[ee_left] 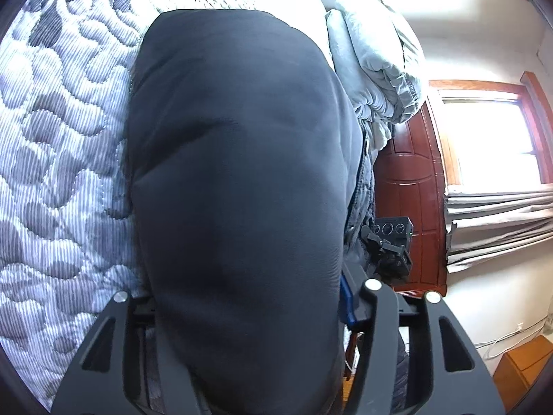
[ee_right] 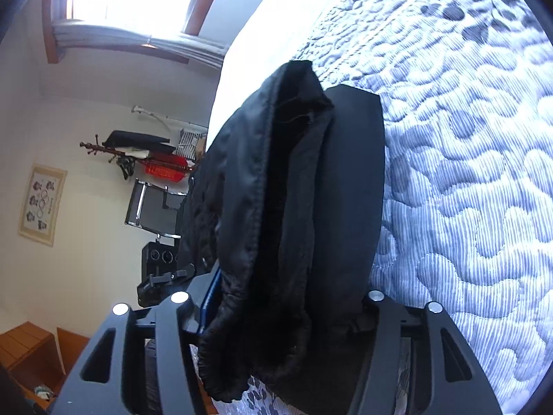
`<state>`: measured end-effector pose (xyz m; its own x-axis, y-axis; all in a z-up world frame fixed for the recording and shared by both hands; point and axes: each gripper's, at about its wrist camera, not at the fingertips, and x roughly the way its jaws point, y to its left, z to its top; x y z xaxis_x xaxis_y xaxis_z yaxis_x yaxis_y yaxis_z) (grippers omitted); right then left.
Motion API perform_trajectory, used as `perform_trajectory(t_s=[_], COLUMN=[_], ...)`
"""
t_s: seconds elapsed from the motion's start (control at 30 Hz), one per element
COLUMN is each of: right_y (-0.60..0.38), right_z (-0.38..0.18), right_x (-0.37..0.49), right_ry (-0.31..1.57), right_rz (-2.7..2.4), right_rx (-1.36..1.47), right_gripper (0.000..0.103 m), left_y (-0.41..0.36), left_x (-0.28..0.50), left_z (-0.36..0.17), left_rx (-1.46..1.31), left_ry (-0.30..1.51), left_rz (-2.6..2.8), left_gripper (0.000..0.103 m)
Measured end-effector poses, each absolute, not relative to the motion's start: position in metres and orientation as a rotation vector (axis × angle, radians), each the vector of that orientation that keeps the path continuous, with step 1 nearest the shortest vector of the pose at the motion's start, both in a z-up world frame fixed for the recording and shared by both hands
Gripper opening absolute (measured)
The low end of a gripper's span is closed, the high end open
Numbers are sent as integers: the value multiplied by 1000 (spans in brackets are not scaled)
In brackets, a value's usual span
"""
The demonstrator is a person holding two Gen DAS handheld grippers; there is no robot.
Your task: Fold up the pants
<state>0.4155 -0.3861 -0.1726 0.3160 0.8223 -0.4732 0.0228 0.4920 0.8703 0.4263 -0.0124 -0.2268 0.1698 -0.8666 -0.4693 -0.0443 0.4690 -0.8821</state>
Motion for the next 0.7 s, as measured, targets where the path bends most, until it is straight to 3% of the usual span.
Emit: perform_trajectory(t_s=[0.07, 0.33, 0.7], right_y=[-388, -402, -432], right_z=[-176, -187, -190], right_x=[414, 401, 369], right_ry=[1134, 1089, 1032], right_rz=[636, 654, 659], right_rx=[919, 966, 1039], right_gripper=[67, 68, 70], left_y=[-11, -10, 5], left_x=[424, 419, 405], left_z=[-230, -232, -231], left_rx=[-908, -859, -860], left_ry=[1278, 1273, 1236], left_rz=[-713, -697, -700], left_gripper=[60, 70, 75])
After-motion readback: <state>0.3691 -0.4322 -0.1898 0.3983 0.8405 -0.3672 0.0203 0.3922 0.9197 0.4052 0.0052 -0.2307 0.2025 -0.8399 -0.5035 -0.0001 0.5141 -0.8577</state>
